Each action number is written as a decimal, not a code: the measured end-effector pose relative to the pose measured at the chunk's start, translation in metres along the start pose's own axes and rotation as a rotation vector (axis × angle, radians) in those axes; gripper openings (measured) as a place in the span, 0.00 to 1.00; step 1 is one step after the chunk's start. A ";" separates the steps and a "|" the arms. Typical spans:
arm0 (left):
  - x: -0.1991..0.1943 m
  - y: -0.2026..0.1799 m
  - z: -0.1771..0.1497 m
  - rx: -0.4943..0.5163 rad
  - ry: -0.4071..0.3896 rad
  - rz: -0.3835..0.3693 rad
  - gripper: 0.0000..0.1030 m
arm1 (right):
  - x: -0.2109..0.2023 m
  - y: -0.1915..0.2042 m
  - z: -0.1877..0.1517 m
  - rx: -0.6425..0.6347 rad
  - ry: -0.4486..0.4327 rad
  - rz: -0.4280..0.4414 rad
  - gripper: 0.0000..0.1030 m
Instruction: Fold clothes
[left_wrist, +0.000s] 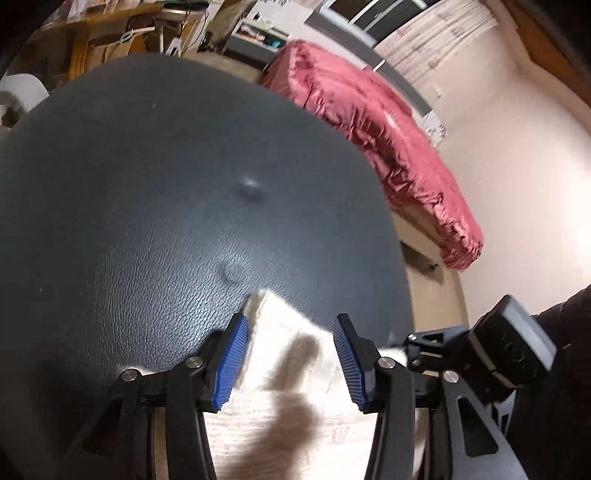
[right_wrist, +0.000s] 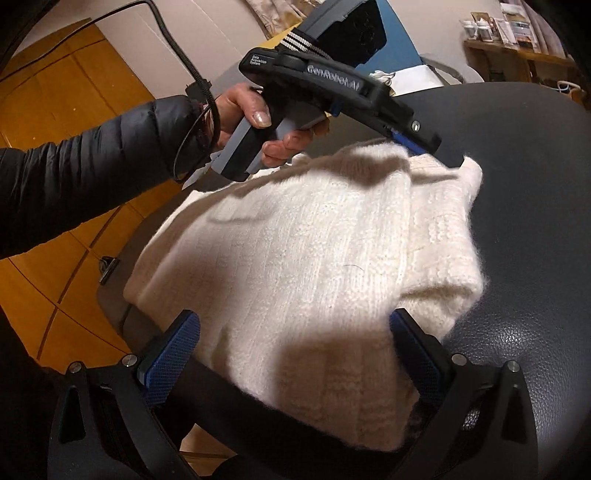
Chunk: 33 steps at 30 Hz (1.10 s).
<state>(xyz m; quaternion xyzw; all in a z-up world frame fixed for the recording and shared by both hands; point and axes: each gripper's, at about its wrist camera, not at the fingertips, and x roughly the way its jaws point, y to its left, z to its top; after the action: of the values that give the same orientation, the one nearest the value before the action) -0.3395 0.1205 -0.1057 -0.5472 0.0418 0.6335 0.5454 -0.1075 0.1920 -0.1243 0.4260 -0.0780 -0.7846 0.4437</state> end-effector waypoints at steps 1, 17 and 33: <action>0.000 -0.003 -0.003 0.015 0.005 -0.009 0.46 | 0.000 0.001 -0.001 -0.002 0.000 -0.003 1.00; 0.009 -0.003 0.001 0.032 0.039 -0.002 0.11 | 0.008 0.010 0.002 -0.036 -0.031 -0.067 1.00; -0.026 0.016 -0.020 -0.241 -0.309 0.236 0.22 | 0.006 0.009 -0.002 -0.001 -0.067 -0.063 1.00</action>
<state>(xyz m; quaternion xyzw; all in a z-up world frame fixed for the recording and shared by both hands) -0.3435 0.0846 -0.1030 -0.4961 -0.0544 0.7695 0.3984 -0.1016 0.1827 -0.1245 0.4013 -0.0789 -0.8121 0.4162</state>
